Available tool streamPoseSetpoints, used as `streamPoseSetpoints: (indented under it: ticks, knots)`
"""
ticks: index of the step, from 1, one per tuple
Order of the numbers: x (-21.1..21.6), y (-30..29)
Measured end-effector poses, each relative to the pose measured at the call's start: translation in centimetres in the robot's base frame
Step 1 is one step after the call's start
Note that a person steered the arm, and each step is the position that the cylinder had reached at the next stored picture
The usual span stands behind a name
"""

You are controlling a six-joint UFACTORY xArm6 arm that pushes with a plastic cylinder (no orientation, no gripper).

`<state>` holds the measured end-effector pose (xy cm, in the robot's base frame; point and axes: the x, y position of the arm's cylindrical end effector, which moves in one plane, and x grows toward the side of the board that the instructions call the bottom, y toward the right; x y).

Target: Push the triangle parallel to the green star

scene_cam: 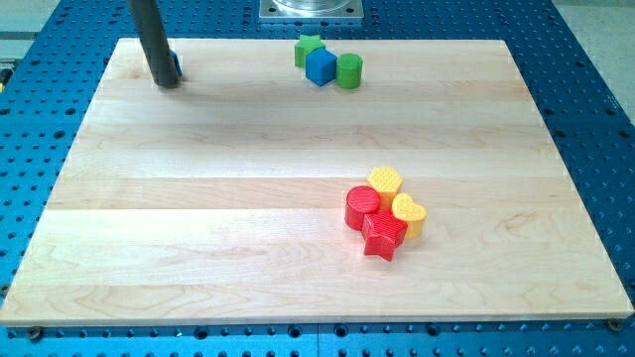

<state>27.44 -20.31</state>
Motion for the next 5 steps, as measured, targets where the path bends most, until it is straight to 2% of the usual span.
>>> streamPoseSetpoints:
  ticks: [1, 2, 3, 5]
  knots:
    - [-1.6, 0.0]
    - [0.9, 1.1]
    - [3.6, 6.2]
    - [3.7, 7.1]
